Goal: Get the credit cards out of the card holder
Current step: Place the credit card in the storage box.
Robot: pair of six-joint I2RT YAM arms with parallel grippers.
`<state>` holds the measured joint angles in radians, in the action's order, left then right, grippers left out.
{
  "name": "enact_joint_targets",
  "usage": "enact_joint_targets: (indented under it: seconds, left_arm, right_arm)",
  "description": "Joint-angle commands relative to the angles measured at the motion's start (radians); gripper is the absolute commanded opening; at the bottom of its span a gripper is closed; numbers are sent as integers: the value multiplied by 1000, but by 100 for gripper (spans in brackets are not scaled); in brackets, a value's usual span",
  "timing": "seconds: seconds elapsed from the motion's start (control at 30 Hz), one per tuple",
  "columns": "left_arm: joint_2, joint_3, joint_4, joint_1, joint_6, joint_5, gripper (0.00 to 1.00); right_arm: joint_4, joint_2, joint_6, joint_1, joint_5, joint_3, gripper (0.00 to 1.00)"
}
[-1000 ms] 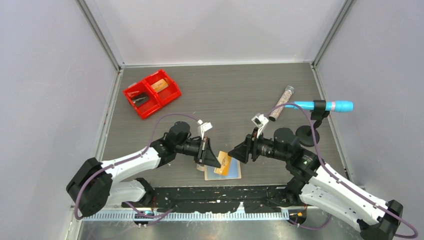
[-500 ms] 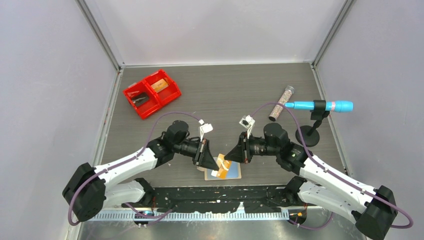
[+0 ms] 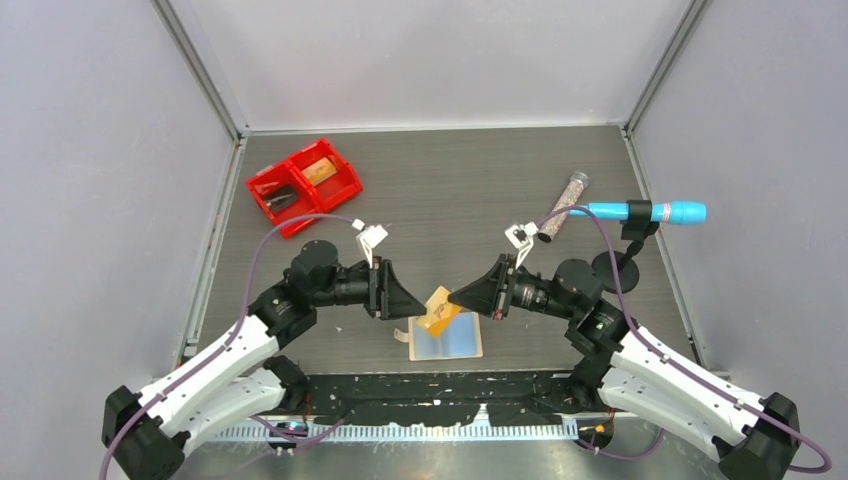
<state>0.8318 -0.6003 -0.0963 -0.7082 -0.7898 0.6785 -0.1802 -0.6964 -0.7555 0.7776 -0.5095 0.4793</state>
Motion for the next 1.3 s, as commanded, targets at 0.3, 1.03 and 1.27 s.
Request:
enact_joint_targets:
  seconds: [0.3,1.03,1.27]
  left_arm:
    - [-38,81,364,5,-258,-91,51]
    - [13,97,476,6,-321,-138,6]
    - [-20,49,300,31,-244,-195,0]
  right_arm:
    - [-362,74,-316,0,281,-159,5]
    - [-426,117,-390,0,406,-259,6]
    - [-307,197,-355,0,432,-262,37]
